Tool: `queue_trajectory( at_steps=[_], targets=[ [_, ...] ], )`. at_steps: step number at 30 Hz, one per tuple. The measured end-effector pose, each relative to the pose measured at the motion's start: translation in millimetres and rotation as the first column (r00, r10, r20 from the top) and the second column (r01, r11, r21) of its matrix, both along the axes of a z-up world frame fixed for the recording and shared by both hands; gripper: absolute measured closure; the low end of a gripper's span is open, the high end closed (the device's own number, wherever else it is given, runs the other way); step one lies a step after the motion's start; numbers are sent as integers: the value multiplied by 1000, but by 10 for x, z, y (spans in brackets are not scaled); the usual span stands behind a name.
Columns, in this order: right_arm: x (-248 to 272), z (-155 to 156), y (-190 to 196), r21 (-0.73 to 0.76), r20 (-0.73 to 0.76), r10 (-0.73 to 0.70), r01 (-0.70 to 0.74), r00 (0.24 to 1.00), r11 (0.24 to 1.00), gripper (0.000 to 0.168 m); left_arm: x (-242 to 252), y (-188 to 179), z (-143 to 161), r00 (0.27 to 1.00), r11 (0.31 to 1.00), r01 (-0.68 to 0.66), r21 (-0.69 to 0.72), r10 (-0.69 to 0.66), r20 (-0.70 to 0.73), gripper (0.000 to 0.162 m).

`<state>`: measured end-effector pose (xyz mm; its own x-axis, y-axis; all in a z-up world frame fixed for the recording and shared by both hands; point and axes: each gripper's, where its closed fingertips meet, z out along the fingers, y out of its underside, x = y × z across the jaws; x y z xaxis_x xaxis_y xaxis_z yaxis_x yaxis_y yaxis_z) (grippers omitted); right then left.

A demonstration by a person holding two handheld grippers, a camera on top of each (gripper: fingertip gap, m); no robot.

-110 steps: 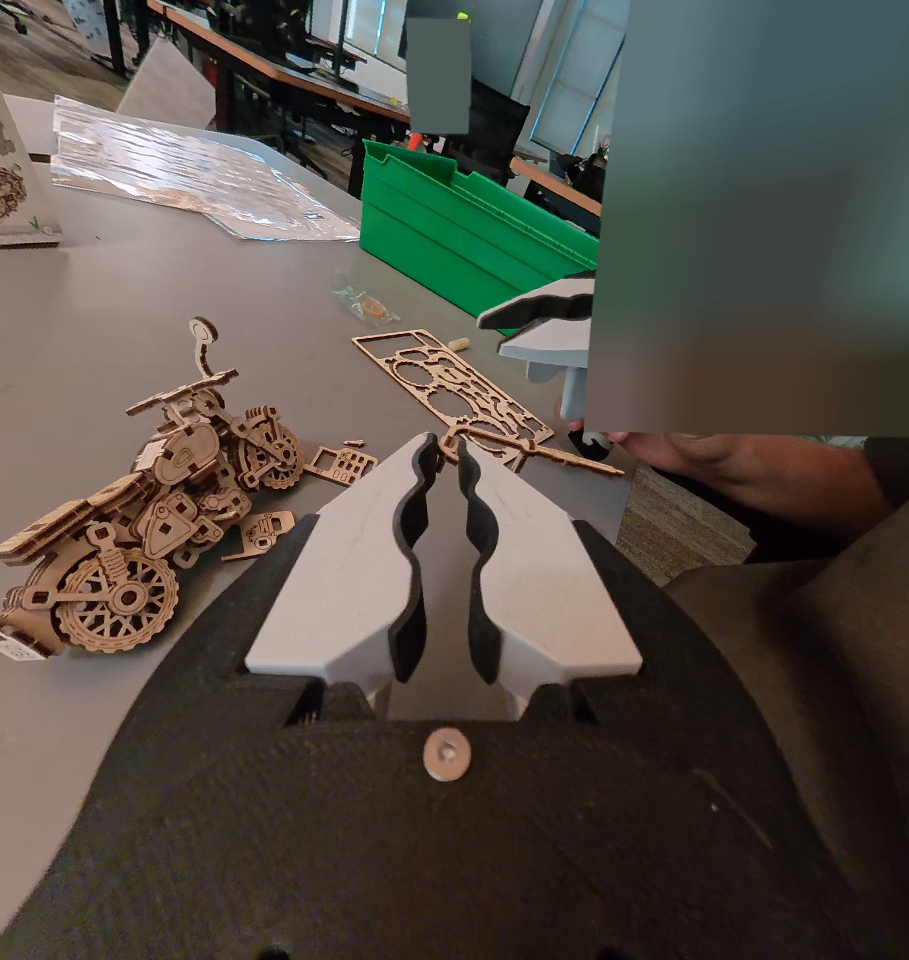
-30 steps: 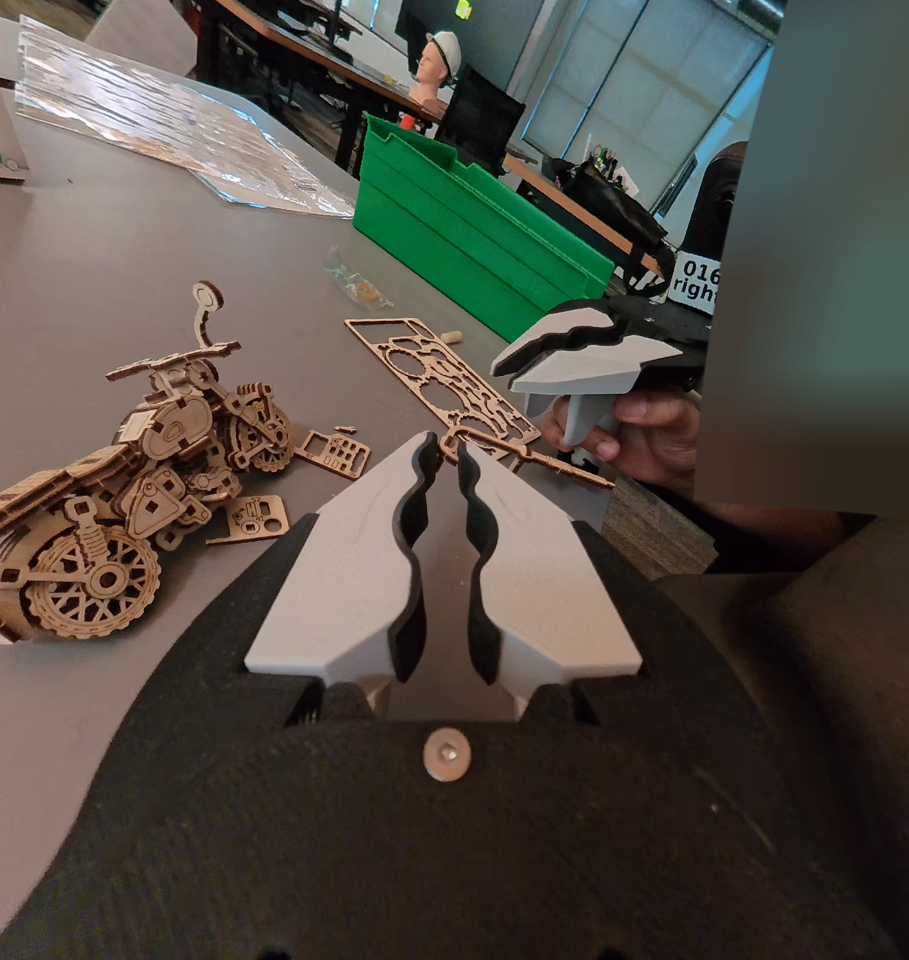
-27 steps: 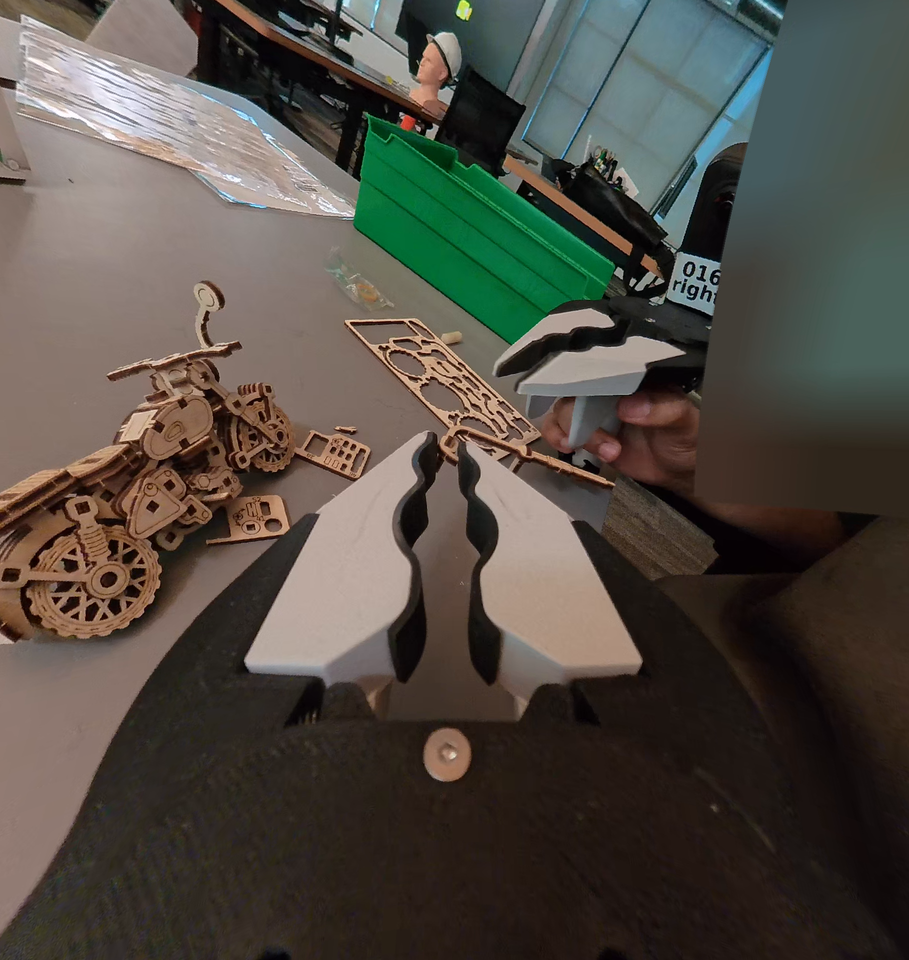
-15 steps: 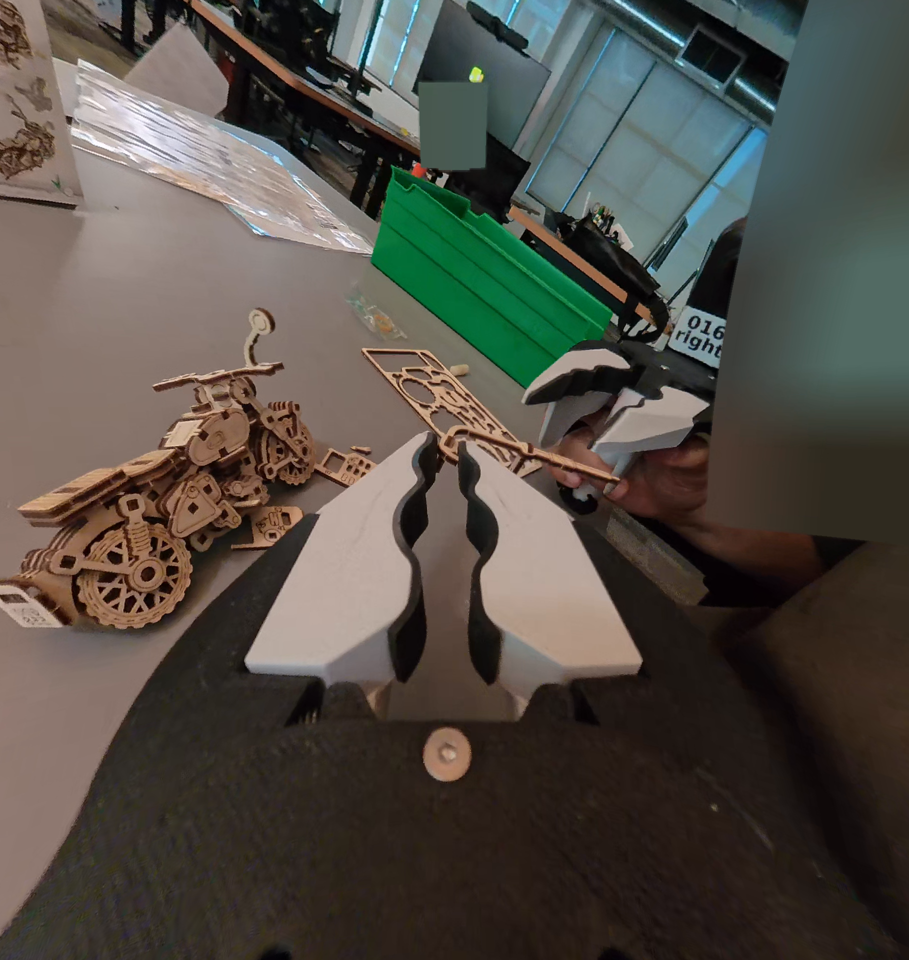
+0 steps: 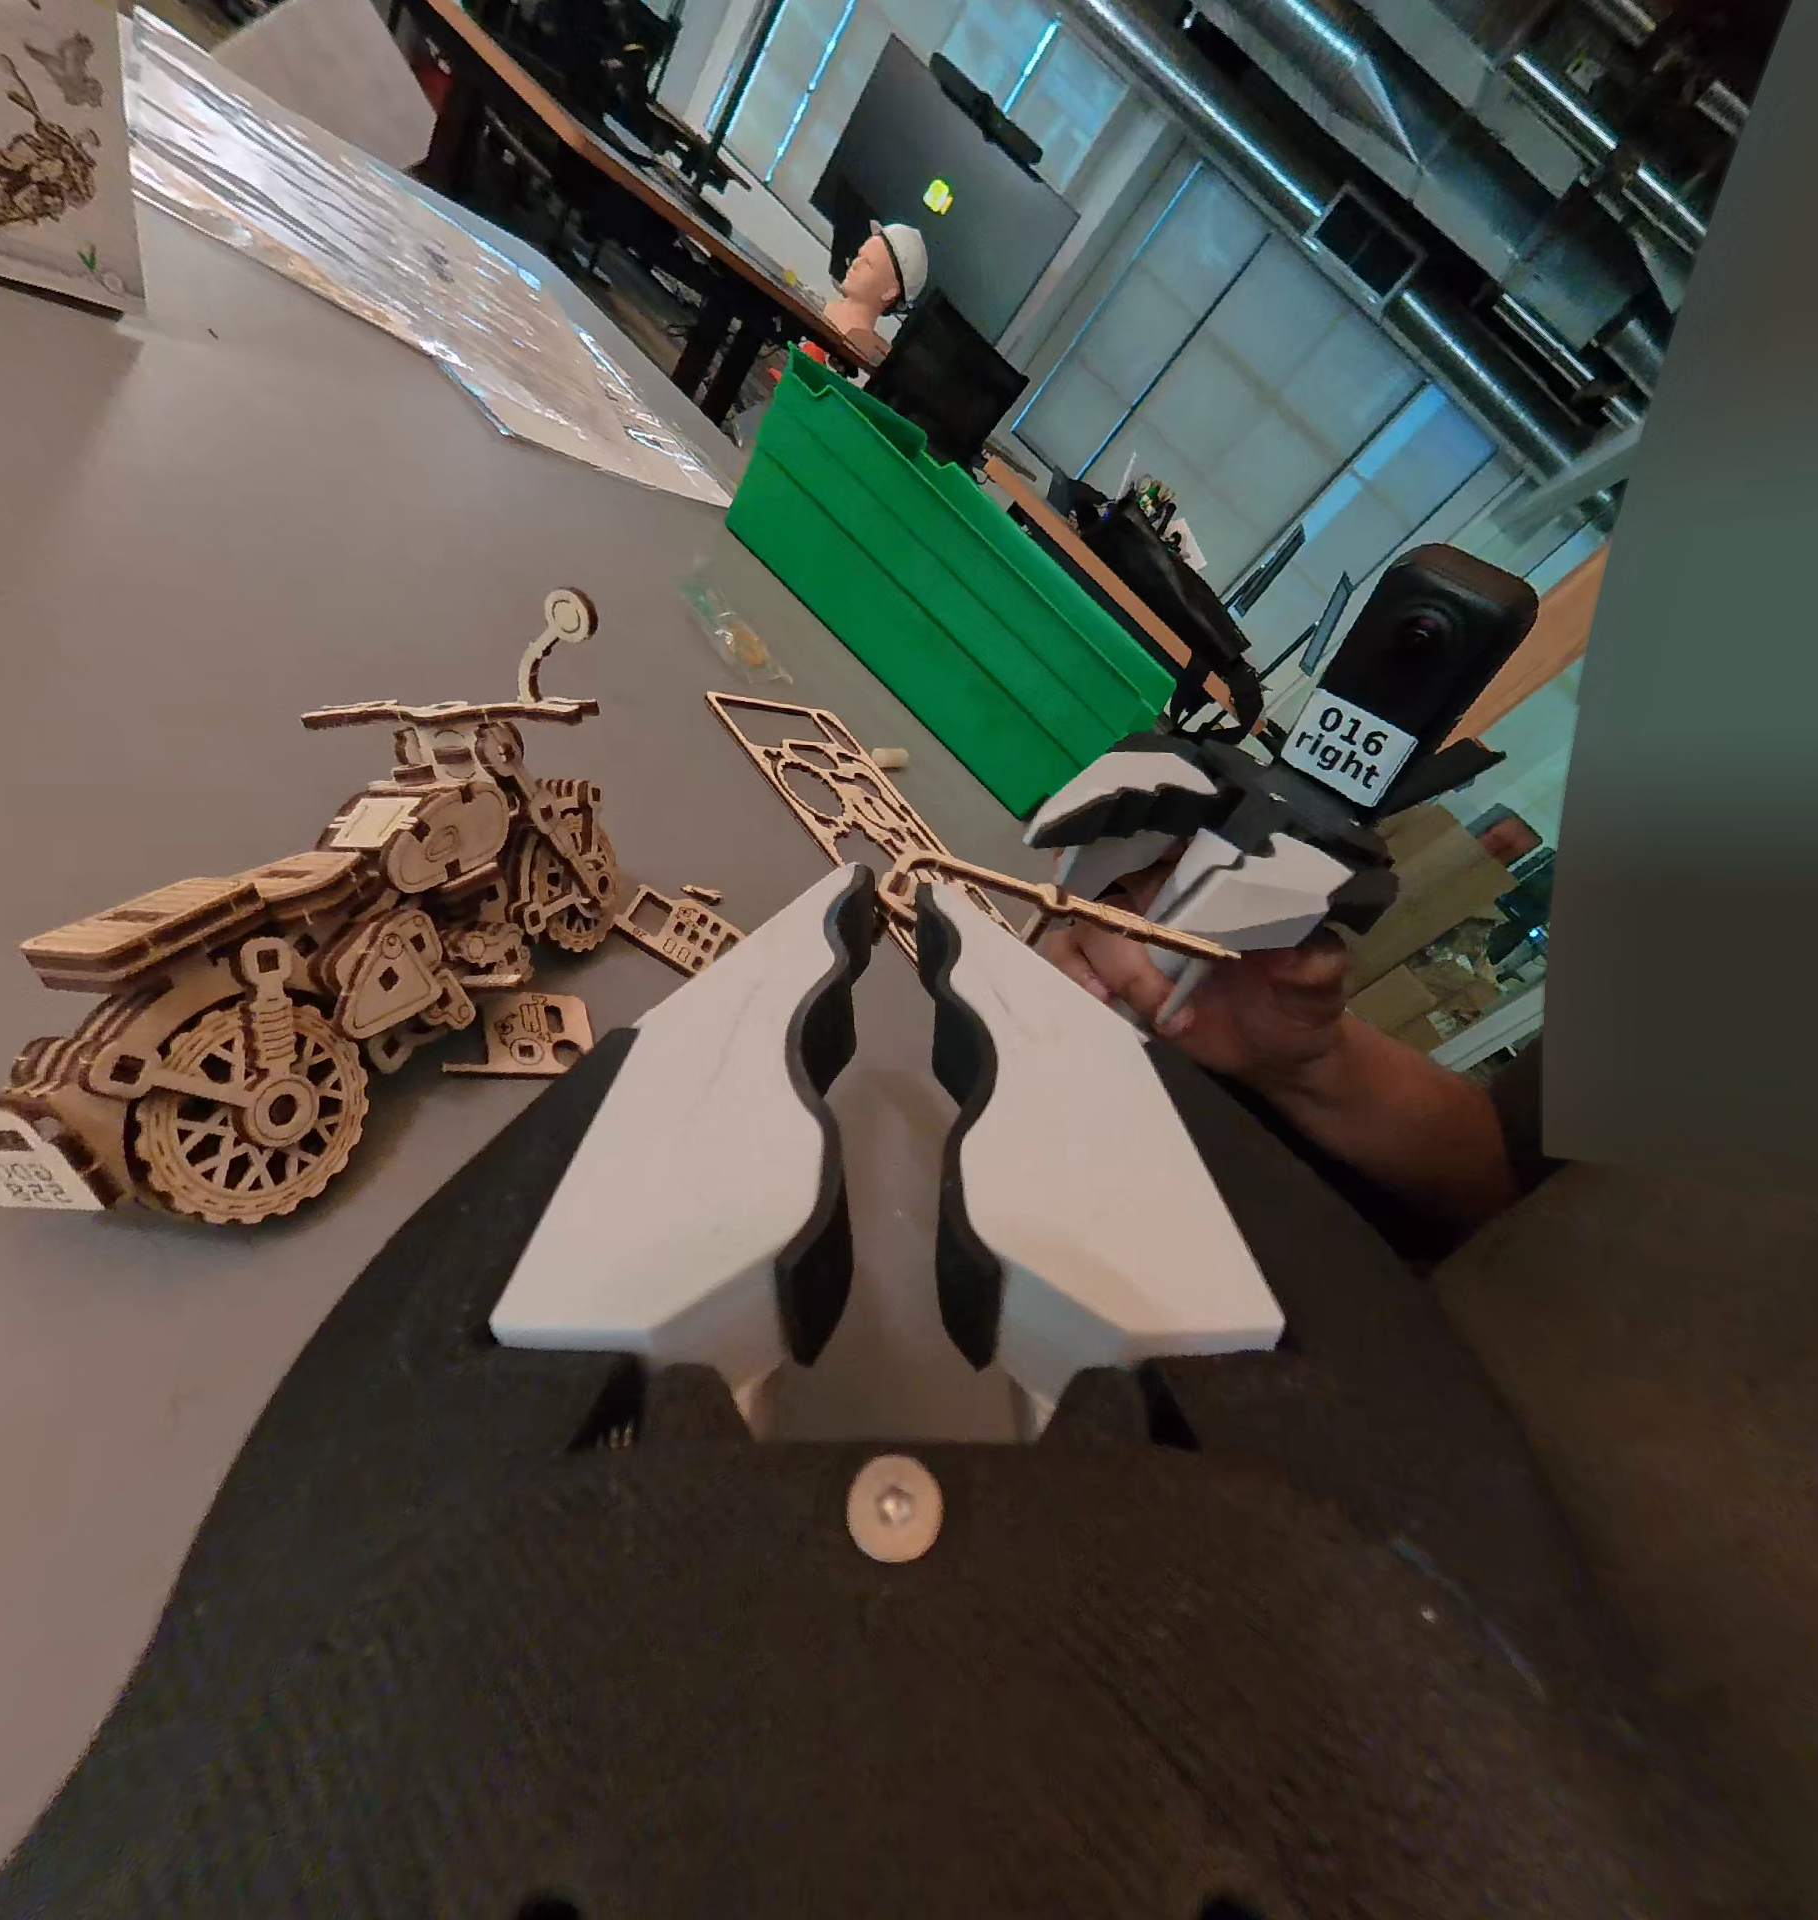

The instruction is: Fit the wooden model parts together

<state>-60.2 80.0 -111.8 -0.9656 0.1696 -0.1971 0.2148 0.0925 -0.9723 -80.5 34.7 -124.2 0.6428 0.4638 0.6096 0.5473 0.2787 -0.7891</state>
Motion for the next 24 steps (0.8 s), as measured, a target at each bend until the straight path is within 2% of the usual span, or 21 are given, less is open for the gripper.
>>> queue_trajectory(
  at_steps=[10,19,24],
  targets=[
    [-87,7,63,-27,62,-28,30,998,999,137,4,13,-22,999,1000,16,24,-16,35,157],
    [4,-66,2,47,-14,1,-1,1000,999,144,8,16,-24,999,1000,19,22,-19,33,157],
    [26,5,16,15,-25,13,-12,1000,1000,147,11,21,-30,999,1000,21,18,-22,33,157]
  ],
)
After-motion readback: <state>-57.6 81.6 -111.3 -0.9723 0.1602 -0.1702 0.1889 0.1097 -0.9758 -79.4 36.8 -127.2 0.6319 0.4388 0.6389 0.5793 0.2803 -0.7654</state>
